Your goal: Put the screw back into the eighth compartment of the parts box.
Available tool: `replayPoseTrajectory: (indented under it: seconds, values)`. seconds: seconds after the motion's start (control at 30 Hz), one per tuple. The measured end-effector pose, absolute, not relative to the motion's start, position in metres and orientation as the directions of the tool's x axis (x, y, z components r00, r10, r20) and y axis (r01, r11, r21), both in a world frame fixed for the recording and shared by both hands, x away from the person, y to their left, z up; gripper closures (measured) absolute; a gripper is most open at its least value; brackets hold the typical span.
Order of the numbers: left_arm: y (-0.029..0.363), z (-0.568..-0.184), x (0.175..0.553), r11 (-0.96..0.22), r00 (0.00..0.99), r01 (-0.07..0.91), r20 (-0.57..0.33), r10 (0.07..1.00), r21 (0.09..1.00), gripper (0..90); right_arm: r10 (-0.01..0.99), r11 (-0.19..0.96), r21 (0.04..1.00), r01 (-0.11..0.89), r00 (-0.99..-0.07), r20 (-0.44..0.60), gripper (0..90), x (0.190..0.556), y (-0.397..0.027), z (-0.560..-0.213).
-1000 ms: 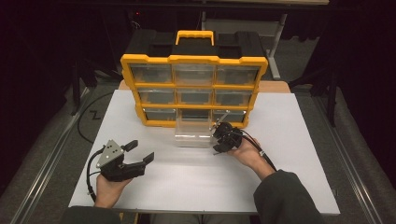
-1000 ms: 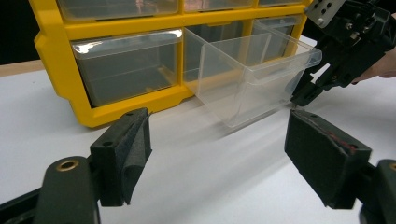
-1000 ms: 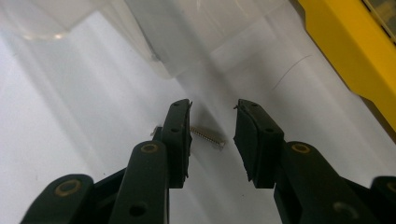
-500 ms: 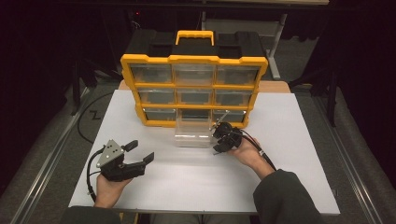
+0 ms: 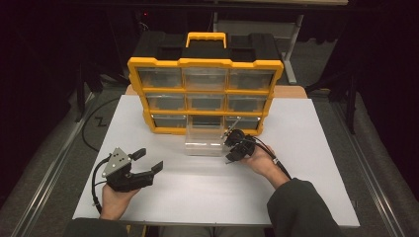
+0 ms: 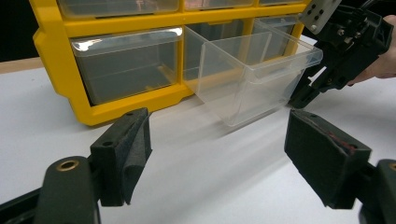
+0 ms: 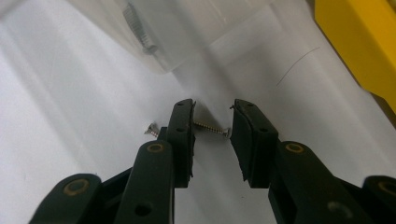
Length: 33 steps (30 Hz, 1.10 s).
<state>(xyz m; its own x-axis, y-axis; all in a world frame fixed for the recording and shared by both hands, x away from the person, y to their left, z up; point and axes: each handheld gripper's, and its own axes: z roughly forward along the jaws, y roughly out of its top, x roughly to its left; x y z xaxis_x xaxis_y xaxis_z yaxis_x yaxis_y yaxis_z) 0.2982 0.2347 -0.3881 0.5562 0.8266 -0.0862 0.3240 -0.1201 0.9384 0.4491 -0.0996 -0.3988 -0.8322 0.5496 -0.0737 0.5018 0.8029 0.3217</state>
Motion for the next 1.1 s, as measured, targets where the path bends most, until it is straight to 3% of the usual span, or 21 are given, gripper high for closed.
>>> replayPoseTrajectory:
  seconds: [0.47, 1.1]
  values:
    - [0.2345, -0.3881, 0.2981, -0.122, 0.555, 0.323, -0.083, 0.827, 0.939, 23.3, 0.518, 0.827, 0.309, 0.470, -0.850, -0.096, 67.2, 0.4502, -0.0971, -0.3977]
    - [0.2351, -0.3877, 0.2975, -0.118, 0.556, 0.320, -0.085, 0.827, 0.940, 23.4, 0.532, 0.814, 0.296, 0.500, -0.846, -0.036, 84.8, 0.4519, -0.0994, -0.3986]
